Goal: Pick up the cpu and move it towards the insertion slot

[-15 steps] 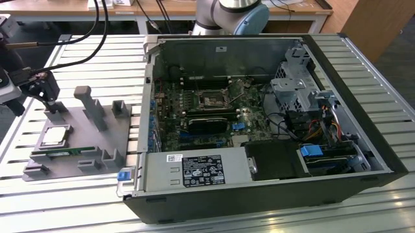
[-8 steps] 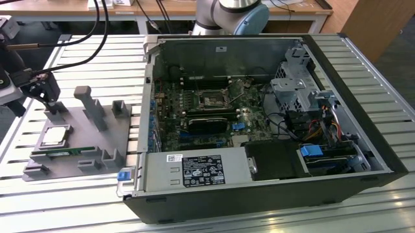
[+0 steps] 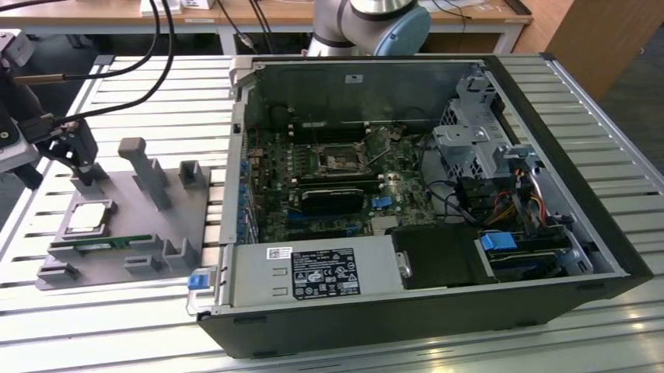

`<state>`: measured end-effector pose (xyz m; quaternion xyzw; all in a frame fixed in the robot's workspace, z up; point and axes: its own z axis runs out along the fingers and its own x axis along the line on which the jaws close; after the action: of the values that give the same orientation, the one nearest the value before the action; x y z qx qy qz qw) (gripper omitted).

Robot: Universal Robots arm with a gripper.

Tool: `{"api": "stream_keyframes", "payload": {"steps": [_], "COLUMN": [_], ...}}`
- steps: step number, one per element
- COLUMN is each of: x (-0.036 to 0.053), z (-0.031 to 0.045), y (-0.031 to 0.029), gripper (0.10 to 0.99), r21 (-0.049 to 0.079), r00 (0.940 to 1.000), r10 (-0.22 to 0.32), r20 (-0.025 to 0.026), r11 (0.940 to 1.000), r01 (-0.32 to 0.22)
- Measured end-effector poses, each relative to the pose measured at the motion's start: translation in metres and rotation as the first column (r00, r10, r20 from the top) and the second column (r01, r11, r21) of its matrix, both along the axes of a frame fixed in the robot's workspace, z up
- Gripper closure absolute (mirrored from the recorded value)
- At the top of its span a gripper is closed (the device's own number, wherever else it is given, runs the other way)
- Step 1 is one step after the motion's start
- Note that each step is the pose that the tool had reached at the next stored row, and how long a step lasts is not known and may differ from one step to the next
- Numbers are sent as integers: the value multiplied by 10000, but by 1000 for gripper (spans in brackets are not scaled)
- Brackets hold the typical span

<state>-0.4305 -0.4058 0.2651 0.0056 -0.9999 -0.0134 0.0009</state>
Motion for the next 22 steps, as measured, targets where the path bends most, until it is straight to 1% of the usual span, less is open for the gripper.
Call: {"api": "stream_keyframes", "payload": {"steps": [12,22], "x": [0,0], "z": [-50,-59], "y": [-11,-31], "gripper": [380,380], "r21": [-32,-82], "r00": [10000,10000], "r10": [35,43], "r20": [0,-2], "r11": [10000,10000], "r01": [-35,-43]}}
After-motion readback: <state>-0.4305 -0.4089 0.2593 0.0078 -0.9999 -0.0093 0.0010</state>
